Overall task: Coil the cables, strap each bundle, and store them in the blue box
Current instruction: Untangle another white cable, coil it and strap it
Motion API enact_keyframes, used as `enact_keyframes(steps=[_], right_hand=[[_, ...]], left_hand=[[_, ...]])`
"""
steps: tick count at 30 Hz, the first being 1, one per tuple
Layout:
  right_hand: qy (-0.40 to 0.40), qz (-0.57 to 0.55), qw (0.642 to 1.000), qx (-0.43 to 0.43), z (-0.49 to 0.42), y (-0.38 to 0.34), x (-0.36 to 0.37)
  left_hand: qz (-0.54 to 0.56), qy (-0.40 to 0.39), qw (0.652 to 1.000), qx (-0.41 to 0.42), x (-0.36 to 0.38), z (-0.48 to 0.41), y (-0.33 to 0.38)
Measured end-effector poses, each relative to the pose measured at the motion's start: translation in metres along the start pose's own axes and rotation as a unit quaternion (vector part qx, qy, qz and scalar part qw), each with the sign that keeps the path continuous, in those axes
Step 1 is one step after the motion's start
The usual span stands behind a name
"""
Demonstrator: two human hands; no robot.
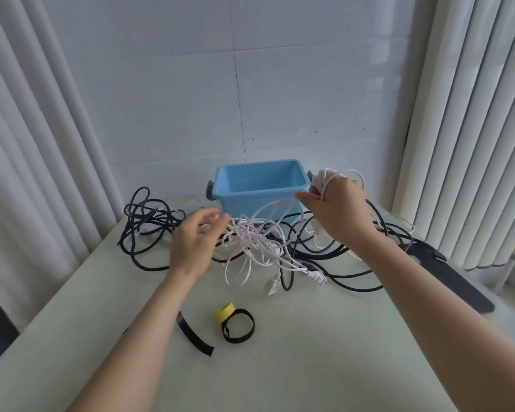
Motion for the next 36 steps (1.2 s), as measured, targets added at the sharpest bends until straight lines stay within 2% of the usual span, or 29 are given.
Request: enact_keyframes(steps=[2, 3, 5, 7, 9, 13, 17, 20, 26, 30, 36], right_hand=[[0.002, -0.002, 1.0, -0.002, -0.003, -0.002, 0.001], [0.003, -0.004, 1.0, -0.003, -0.004, -0.002, 0.002], [0.006, -0.015, 1.0, -0.001, -0.006, -0.001, 0.002], [0.012, -0.033, 0.999, 0.007, -0.009, -0.001, 0.002], [0.017, -0.049, 0.999, 0.009, -0.015, -0.004, 0.002], [0.004, -0.054, 0.998, -0.028, -0.039, -0.021, -0.001], [-0.014, -0.043, 0.997, -0.066, -0.074, -0.039, -0.011], [-0.021, -0.016, 0.997, -0.075, -0.102, -0.042, -0.021], [-0.03, 0.046, 0.996, -0.077, -0.142, -0.046, -0.038], [0.008, 0.043, 0.997, -0.063, -0.156, -0.053, -0.045], [0.042, 0.045, 0.997, -0.051, -0.169, -0.061, -0.077]], left_hand=[[0.047, 0.051, 0.997, 0.033, -0.011, -0.002, 0.007], [0.039, 0.045, 0.997, 0.04, -0.012, -0.003, 0.009], [0.028, -0.031, 0.999, 0.034, -0.005, -0.004, 0.009], [0.014, -0.144, 0.989, 0.028, 0.008, 0.002, 0.009], [-0.053, -0.204, 0.977, 0.037, 0.019, 0.008, 0.007], [-0.147, -0.173, 0.973, 0.039, 0.028, 0.013, -0.004], [-0.107, -0.106, 0.988, 0.029, 0.024, -0.01, -0.011], [-0.122, -0.065, 0.99, 0.039, 0.004, -0.038, -0.006], [-0.237, -0.129, 0.962, -0.046, -0.028, -0.083, -0.015], [-0.269, -0.156, 0.944, -0.109, -0.041, -0.098, -0.027], [-0.209, -0.202, 0.94, -0.178, -0.048, -0.101, -0.015]])
Point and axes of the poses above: each hand's wrist, its own z-axis away from the middle knuckle, its own x-axis out of the palm, y = z × x, the point moved 6 cm from there along -z, towards the middle knuckle, and after that the axes turned 14 degrees about z, right-handed, at the moved point
